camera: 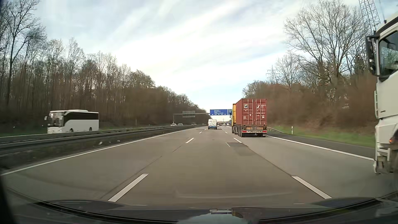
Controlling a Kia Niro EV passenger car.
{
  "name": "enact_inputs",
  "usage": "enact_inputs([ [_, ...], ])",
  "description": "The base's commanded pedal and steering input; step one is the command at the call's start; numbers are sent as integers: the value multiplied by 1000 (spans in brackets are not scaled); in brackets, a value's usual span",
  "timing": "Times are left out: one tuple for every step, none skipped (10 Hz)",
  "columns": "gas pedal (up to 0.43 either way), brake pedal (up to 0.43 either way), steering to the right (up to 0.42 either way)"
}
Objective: Follow the waypoints while adhering to traffic rules and regulations
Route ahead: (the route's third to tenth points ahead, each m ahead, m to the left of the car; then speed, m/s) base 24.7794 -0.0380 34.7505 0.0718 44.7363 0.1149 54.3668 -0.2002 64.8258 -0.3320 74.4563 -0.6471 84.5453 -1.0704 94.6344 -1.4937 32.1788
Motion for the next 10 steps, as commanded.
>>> enact_inputs([
  [0, 0, 2],
  [20, 0, 2],
  [20, 0, 2],
  [39, 0, 2],
  [39, 0, 2],
  [47, 0, 2],
  [47, 0, 2],
  [59, 0, 2],
  [59, 0, 2],
  [79, 0, 3],
])
